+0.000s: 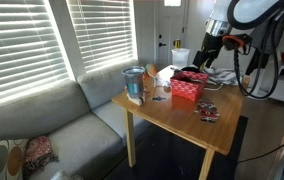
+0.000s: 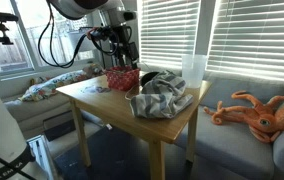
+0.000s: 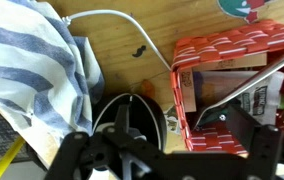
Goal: Put the towel in the red basket
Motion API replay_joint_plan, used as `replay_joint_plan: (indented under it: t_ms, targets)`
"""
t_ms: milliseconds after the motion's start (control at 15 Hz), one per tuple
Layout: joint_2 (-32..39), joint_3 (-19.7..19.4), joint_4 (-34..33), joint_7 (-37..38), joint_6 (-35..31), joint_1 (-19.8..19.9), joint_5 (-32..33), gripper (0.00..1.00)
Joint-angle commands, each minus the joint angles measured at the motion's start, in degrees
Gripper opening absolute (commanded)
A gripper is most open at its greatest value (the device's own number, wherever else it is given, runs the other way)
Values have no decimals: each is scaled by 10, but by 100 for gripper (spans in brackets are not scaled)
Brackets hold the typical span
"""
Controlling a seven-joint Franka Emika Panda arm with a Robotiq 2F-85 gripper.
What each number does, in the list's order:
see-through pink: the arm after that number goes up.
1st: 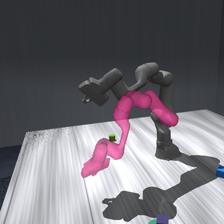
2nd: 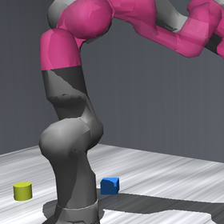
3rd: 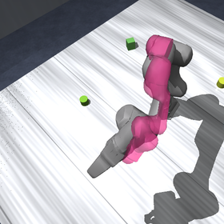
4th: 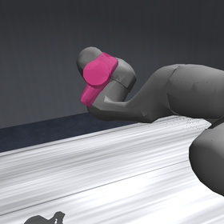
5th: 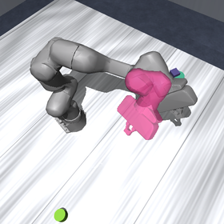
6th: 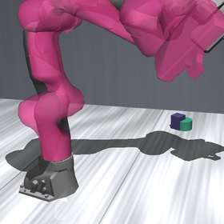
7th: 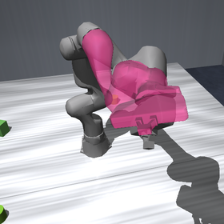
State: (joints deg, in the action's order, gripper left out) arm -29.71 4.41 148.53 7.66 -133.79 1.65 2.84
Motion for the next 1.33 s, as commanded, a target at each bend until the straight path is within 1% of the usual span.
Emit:
replay_joint_plan:
  t_ms: [0,867,933,1133,1267]
  targets:
    - [0,-3,-1,1,2,-3,2,100]
    - [0,-3,-1,1,2,-3,2,100]
    - [5,-6,-5,9,-1,5,2,100]
    - [17,-34,-14,16,-12,27,-4,100]
    - [30,-65,-19,5,-16,40,-21,100]
